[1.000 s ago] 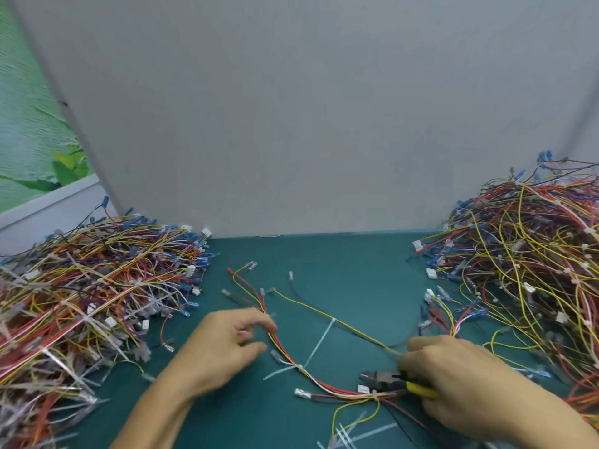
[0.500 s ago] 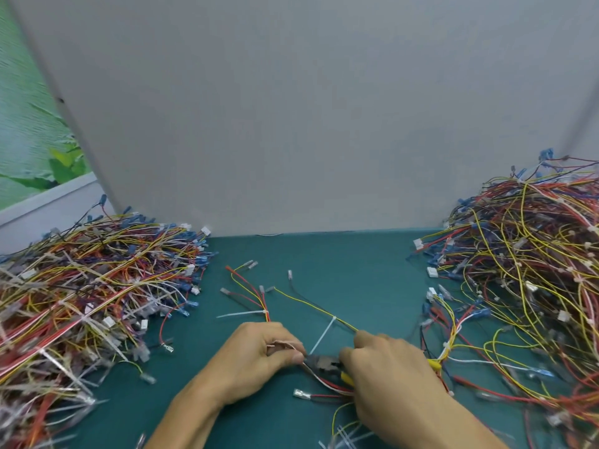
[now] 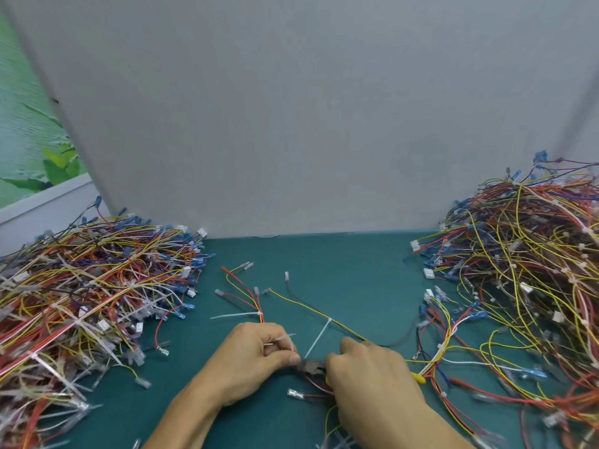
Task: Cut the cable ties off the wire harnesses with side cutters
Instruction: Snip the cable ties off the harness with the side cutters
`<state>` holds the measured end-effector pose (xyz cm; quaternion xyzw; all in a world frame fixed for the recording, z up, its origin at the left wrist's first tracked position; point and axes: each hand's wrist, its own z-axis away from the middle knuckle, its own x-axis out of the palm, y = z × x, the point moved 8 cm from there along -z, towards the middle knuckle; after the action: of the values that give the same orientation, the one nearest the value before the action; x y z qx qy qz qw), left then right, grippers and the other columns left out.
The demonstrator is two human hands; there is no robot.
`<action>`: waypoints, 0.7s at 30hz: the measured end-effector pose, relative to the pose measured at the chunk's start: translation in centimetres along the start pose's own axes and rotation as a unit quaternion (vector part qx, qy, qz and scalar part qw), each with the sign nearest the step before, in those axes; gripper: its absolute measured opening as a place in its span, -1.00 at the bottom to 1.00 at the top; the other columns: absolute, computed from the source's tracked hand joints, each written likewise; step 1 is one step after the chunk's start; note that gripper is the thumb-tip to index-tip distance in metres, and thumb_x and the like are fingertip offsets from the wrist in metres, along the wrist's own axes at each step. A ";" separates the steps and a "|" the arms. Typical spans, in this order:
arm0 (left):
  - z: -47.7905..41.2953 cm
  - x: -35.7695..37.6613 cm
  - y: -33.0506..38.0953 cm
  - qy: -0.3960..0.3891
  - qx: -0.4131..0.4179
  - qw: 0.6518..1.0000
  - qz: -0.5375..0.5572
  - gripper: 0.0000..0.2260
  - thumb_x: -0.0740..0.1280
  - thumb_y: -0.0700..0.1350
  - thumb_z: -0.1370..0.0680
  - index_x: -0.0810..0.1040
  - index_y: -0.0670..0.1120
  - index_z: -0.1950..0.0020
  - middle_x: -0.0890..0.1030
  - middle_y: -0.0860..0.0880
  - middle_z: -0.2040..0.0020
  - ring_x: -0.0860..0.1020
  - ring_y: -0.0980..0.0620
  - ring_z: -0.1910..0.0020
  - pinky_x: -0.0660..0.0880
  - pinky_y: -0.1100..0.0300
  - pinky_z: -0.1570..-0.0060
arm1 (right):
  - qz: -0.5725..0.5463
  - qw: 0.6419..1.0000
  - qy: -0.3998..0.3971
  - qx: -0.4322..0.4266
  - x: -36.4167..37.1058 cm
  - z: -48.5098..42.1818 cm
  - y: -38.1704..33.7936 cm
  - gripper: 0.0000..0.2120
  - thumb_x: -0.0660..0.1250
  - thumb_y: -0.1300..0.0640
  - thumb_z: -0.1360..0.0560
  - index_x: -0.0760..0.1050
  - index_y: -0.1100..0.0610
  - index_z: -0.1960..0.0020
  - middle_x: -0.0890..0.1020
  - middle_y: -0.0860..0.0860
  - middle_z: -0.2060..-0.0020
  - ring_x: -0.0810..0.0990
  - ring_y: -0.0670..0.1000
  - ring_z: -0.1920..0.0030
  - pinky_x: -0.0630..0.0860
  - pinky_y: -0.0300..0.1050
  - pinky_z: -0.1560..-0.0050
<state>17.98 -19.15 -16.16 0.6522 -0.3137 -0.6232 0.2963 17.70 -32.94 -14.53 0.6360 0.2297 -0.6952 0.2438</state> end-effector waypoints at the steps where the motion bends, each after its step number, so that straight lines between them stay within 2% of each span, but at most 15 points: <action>1: 0.0 0.0 0.0 0.001 -0.001 1.000 -0.001 -0.90 0.47 -0.14 -0.45 0.63 -0.05 0.27 0.44 0.12 0.51 0.33 0.19 0.47 0.28 0.39 0.36 | -0.001 1.000 0.000 0.000 0.1 0.0 0.0 -0.76 0.12 0.23 -0.56 0.44 0.17 -0.19 0.32 0.16 0.17 0.47 0.14 -0.17 0.21 -0.05 0.13; 2: 0.0 0.0 0.0 0.001 -0.002 1.000 0.000 -0.89 0.47 -0.15 -0.45 0.62 -0.04 0.27 0.45 0.13 0.51 0.34 0.20 0.47 0.28 0.40 0.37 | -0.002 1.000 0.000 -0.001 0.1 0.1 0.0 -0.76 0.11 0.24 -0.57 0.43 0.18 -0.19 0.27 0.17 0.19 0.47 0.13 -0.17 0.21 -0.05 0.13; 5: 0.0 0.2 0.2 0.003 0.002 1.000 -0.001 -0.87 0.46 -0.17 -0.46 0.60 -0.03 0.28 0.46 0.14 0.53 0.36 0.22 0.50 0.27 0.43 0.38 | -0.005 1.000 0.001 -0.007 0.1 0.1 -0.2 -0.75 0.09 0.24 -0.58 0.43 0.20 -0.20 0.35 0.24 0.04 0.45 0.09 -0.19 0.20 -0.06 0.11; 9: -0.1 0.2 0.1 0.011 0.013 1.000 -0.015 -0.88 0.46 -0.14 -0.46 0.60 -0.07 0.28 0.40 0.12 0.53 0.29 0.18 0.48 0.24 0.37 0.40 | -0.017 1.000 -0.004 -0.016 0.2 0.1 -0.1 -0.73 0.08 0.23 -0.58 0.41 0.19 -0.24 0.16 0.17 0.26 0.45 0.12 -0.18 0.20 -0.04 0.12; 12: -0.1 0.2 0.1 0.009 0.017 1.000 -0.012 -0.88 0.46 -0.13 -0.46 0.61 -0.06 0.28 0.43 0.11 0.51 0.30 0.18 0.46 0.26 0.34 0.39 | -0.032 0.999 -0.004 -0.026 0.2 0.2 -0.2 -0.69 0.07 0.24 -0.59 0.35 0.10 -0.30 0.11 0.12 0.31 0.47 0.11 -0.18 0.20 -0.06 0.23; 15: -0.2 0.1 0.2 0.016 0.025 0.999 -0.026 -0.88 0.47 -0.11 -0.45 0.61 -0.05 0.27 0.41 0.10 0.51 0.29 0.18 0.46 0.26 0.32 0.39 | -0.027 0.999 -0.002 -0.025 0.1 0.3 -0.2 -0.70 0.06 0.24 -0.58 0.34 0.08 -0.29 0.22 0.20 0.21 0.49 0.15 -0.17 0.12 -0.08 0.36; 17: -0.2 0.1 0.2 0.018 0.029 0.999 -0.030 -0.88 0.48 -0.10 -0.45 0.61 -0.05 0.28 0.40 0.10 0.51 0.29 0.18 0.46 0.25 0.34 0.40 | -0.028 0.999 -0.003 -0.027 0.0 0.3 -0.3 -0.71 0.06 0.24 -0.58 0.34 0.09 -0.27 0.39 0.24 0.06 0.49 0.18 -0.16 0.09 -0.07 0.38; 19: -0.2 0.1 0.2 0.019 0.029 0.999 -0.029 -0.88 0.48 -0.11 -0.44 0.61 -0.06 0.28 0.40 0.11 0.51 0.30 0.19 0.47 0.26 0.36 0.39 | -0.026 0.999 -0.005 -0.032 0.0 0.2 -0.3 -0.72 0.06 0.24 -0.58 0.35 0.09 -0.26 0.46 0.21 -0.07 0.49 0.20 -0.16 0.14 -0.04 0.33; 21: -0.2 0.1 0.2 0.019 0.028 0.999 -0.027 -0.88 0.48 -0.11 -0.44 0.61 -0.07 0.27 0.40 0.11 0.51 0.30 0.19 0.47 0.27 0.35 0.39 | -0.023 0.999 -0.011 -0.033 0.2 0.2 -0.3 -0.72 0.06 0.25 -0.57 0.35 0.09 -0.25 0.45 0.22 0.00 0.49 0.20 -0.15 0.13 -0.06 0.36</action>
<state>18.14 -19.35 -16.07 0.6802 -0.3079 -0.6095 0.2666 17.34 -32.82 -14.66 0.6144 0.2646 -0.6998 0.2506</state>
